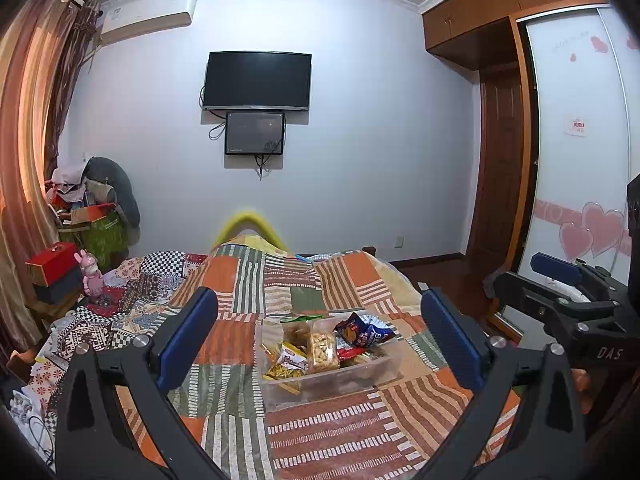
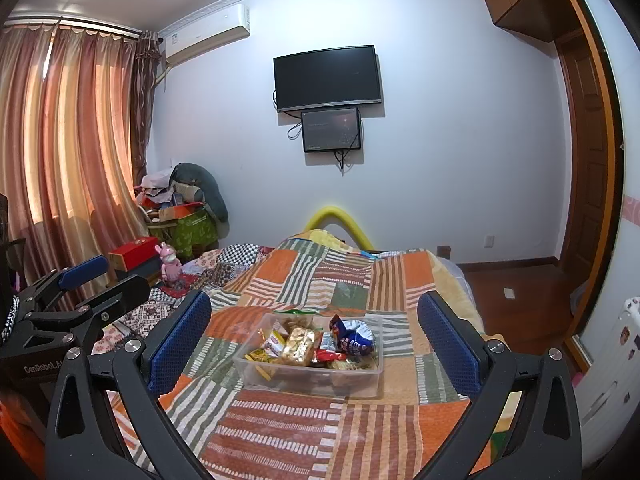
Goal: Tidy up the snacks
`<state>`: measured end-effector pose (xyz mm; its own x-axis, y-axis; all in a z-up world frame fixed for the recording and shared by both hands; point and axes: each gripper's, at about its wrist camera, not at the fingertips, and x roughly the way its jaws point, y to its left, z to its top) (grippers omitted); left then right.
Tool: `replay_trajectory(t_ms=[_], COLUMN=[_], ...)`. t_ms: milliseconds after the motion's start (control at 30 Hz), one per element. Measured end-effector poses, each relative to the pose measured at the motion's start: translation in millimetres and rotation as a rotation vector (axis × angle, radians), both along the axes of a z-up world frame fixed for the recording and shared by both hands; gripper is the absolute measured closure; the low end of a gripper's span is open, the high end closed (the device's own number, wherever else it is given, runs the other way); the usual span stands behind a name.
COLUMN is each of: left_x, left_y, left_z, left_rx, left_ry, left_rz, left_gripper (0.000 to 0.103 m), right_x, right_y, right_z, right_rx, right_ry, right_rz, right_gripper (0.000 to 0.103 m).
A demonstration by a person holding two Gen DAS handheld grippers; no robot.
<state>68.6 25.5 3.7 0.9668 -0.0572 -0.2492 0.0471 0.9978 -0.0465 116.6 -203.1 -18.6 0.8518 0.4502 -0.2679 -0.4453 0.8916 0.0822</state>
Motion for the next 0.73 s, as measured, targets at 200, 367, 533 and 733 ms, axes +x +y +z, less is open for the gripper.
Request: replay_trajectory(t_ms=[200, 367, 533, 733], left_x=[1.5, 3.7, 3.2, 2.9], left_y=[-2.1, -5.6, -9.9, -12.9], left_z=[2.1, 2.2, 1.3, -1.0], left_rx=[-0.003, 0.001, 0.008, 0.018], left_ry=[0.002, 0.011, 0.002, 0.002], left_rz=[-0.018, -0.036, -0.034, -0.042], left_gripper=[0.000, 0.000, 0.000, 0.000], right_x=[-0.1, 0.8, 0.9, 2.4], right_y=[0.0, 0.1, 1.2, 1.1], right_z=[0.0, -0.1, -0.5, -2.9], right_rx=[0.002, -0.002, -0.007, -0.012], right_ry=[0.001, 0.000, 0.001, 0.006], right_rz=[0.000, 0.004, 0.007, 0.008], right_gripper=[0.000, 0.000, 0.000, 0.000])
